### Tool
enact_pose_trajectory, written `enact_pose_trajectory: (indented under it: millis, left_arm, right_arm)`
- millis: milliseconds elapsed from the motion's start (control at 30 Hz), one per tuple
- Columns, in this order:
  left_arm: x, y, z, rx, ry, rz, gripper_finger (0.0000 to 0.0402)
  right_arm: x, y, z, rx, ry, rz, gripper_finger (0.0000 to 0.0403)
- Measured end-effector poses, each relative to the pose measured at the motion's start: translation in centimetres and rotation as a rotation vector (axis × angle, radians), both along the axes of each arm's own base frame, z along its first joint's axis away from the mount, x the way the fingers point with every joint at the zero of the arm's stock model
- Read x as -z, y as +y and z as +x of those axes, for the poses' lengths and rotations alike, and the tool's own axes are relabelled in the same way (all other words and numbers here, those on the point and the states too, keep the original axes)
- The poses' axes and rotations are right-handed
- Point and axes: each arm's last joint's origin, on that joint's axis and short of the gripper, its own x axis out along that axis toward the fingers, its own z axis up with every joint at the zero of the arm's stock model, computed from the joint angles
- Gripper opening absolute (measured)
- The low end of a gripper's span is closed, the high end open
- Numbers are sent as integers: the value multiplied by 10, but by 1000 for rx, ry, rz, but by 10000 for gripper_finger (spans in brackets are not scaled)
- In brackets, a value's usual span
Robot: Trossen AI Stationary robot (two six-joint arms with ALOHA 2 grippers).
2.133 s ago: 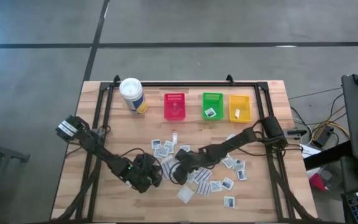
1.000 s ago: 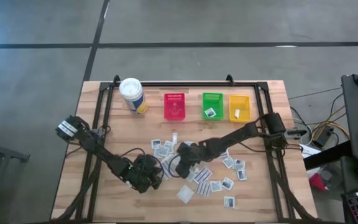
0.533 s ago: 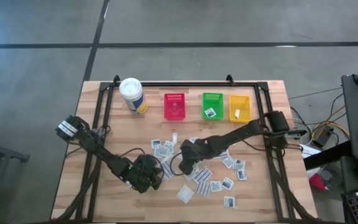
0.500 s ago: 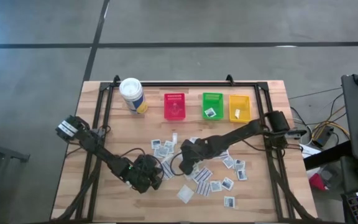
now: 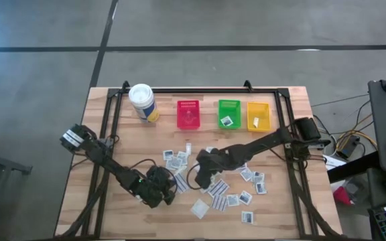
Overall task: Pick & Place First Aid Supplies
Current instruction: Put the blue bandage in the red bin
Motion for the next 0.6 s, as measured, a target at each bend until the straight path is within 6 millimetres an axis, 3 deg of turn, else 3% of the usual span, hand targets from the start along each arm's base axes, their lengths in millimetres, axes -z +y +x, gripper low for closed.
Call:
enact_pose_trajectory:
  millis: [600]
  left_arm:
    - [-11,-16,7,319,70,22,0]
  right_arm:
    - [-6,30,3,-51,-127,53,129]
